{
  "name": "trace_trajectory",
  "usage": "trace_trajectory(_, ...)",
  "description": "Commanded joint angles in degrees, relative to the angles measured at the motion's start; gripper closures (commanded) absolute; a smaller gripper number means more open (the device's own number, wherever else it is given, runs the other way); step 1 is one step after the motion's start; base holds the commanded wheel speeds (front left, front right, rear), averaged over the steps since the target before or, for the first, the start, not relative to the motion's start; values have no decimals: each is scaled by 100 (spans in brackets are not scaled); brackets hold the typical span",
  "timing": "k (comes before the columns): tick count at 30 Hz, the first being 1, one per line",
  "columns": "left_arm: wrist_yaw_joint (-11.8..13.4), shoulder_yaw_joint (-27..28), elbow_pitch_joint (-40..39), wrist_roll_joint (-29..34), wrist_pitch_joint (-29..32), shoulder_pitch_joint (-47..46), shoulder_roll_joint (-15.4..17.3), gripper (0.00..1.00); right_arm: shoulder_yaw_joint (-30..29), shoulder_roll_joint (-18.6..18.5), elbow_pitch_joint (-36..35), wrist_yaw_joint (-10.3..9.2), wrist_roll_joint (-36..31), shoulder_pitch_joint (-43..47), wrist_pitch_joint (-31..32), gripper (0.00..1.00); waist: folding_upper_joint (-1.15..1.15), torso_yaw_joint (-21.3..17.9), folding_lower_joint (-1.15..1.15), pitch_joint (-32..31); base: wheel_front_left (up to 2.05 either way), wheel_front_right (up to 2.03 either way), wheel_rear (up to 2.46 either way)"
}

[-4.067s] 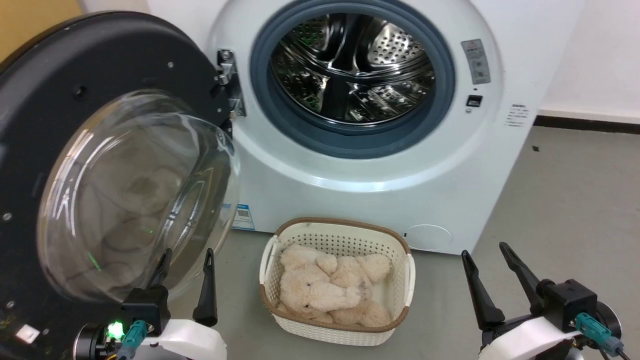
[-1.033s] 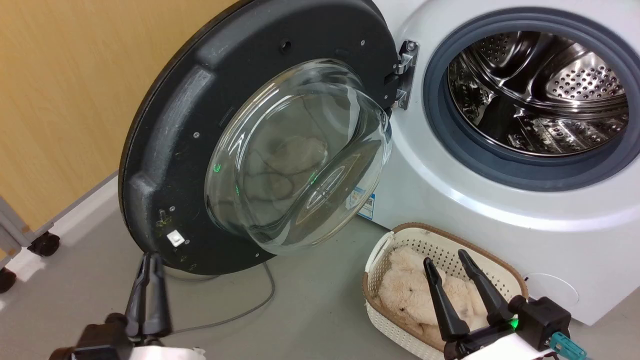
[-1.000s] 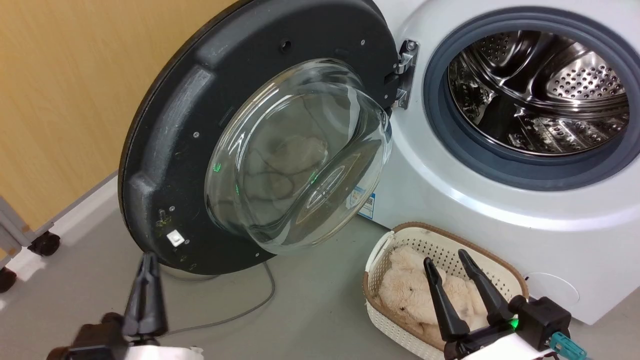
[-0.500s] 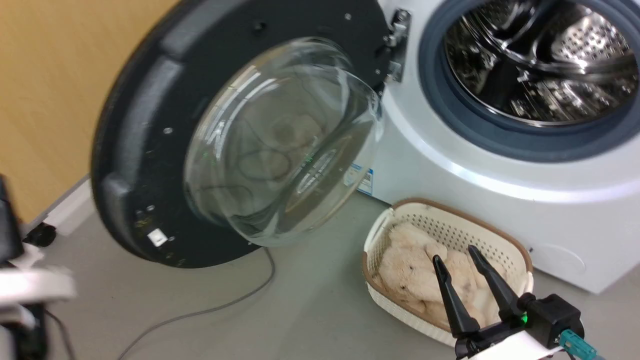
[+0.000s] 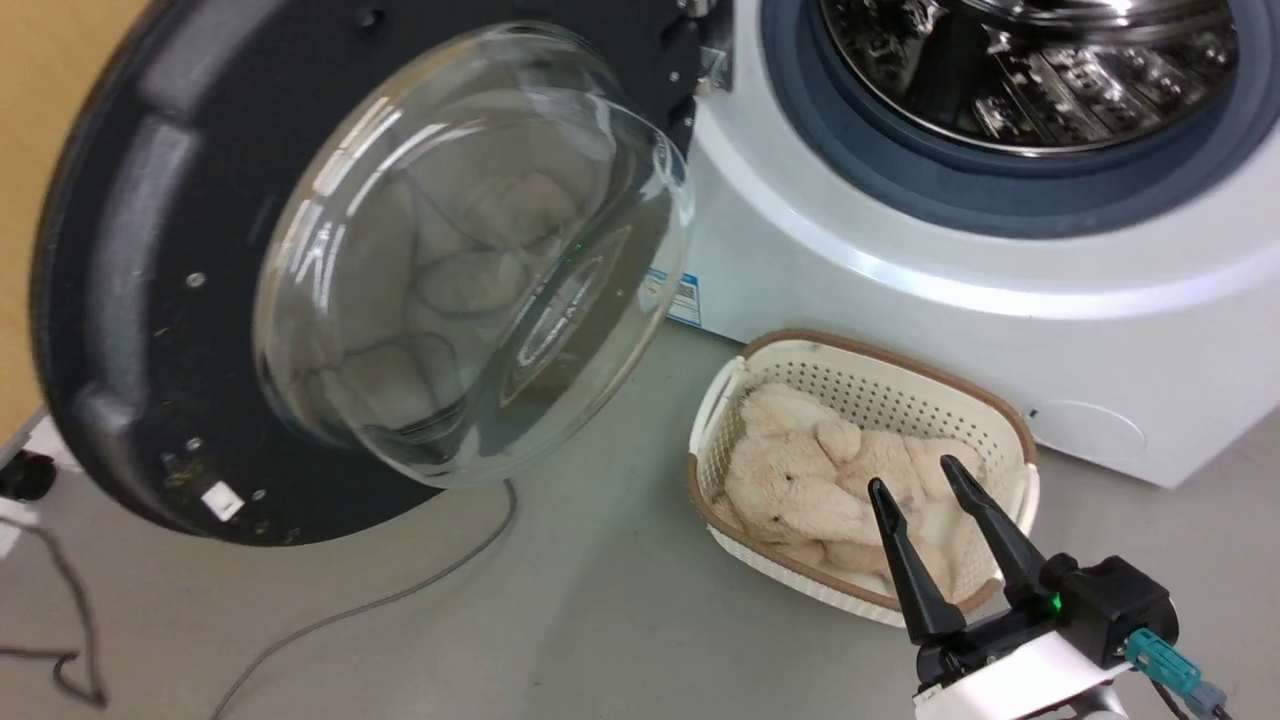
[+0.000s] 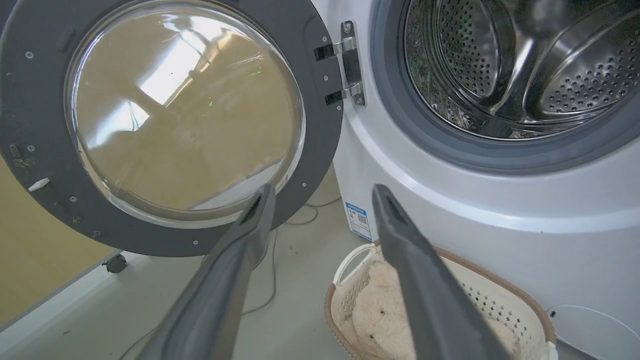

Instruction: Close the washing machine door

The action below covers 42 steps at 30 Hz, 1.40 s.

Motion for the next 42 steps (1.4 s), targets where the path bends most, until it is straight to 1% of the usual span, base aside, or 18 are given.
trace_trajectory(1, -25, 103, 321, -473, 396, -233, -52, 100, 11, -16, -6, 5, -36, -89, -24, 0, 0, -61, 0, 39, 0, 0, 0)
trace_trajectory(4, -28, 308, 687, -1161, 1016, -420, -111, 100, 31, 0, 9, 5, -30, -84, -24, 0, 0, -100, 0, 12, 0, 0, 0)
trace_trajectory(6, -29, 479, 855, -1464, 1151, -465, -100, 100, 42, 17, 29, 5, -23, -68, -24, 0, 0, -117, 0, -33, 0, 0, 0)
trace_trajectory(8, -29, 685, 1016, -1887, 1413, -550, -186, 100, 34, 30, 49, 5, -9, -44, -24, 0, 0, -119, 0, -90, 0, 0, 0)
trace_trajectory(11, -30, 794, 1110, -2452, 2164, -585, -303, 100, 47, 53, 78, 5, -15, -24, -24, 0, 0, -126, 0, -179, 0, 0, 0)
trace_trajectory(14, -30, 763, 869, -2908, 2912, -446, -416, 100, 66, 95, 102, 5, -8, 9, -24, 0, 0, -130, 0, -292, 0, 0, 0)
trace_trajectory(18, -30, 580, 326, -3294, 3739, -63, -595, 100, 76, 154, 132, 5, 11, 66, -24, 0, 0, -141, 0, -453, 0, 0, 0)
trace_trajectory(21, -30, 439, -69, -3464, 4220, 277, -706, 100, 64, 192, 147, 5, 27, 113, -24, 0, 0, -164, 0, -580, 0, 0, 0)
trace_trajectory(23, -30, 368, -315, -3509, 4427, 491, -744, 100, 41, 220, 161, 5, 41, 150, -24, 0, 0, -196, 0, -669, 0, 0, 0)
trace_trajectory(24, -30, 293, -563, -3596, 4683, 688, -827, 100, -31, 252, 157, 5, 57, 189, -24, 0, 0, -232, 0, -751, 0, 0, 0)
trace_trajectory(26, -11, 227, -853, -3719, 4967, 892, -947, 100, -118, 283, 150, 5, 72, 225, -24, 0, 0, -275, 0, -822, 0, 0, 0)
trace_trajectory(30, 179, 79, -1556, -3904, 5452, 1368, -1219, 100, -240, 332, 158, 5, 96, 307, -24, 0, 0, -389, 0, -970, 0, 0, 0)
trace_trajectory(31, 179, 79, -1556, -3904, 5452, 1368, -1219, 100, -240, 332, 158, 5, 96, 307, -24, 0, 0, -389, 0, -970, 0, 0, 0)
trace_trajectory(33, 333, 38, -1932, -4003, 5609, 1599, -1392, 100, -294, 357, 159, 5, 97, 359, -24, 0, 0, -462, 0, -1034, 0, 0, 0)
trace_trajectory(38, 798, -116, -2848, -4187, 5780, 2135, -1988, 100, -436, 395, 149, 5, 108, 448, -24, 0, 0, -713, 0, -1106, 0, 0, 0)
trace_trajectory(42, 1048, -331, -3490, -4358, 5826, 2564, -2304, 100, -520, 413, 129, 5, 90, 473, -24, 0, 0, -980, 0, -1089, 0, 0, 0)
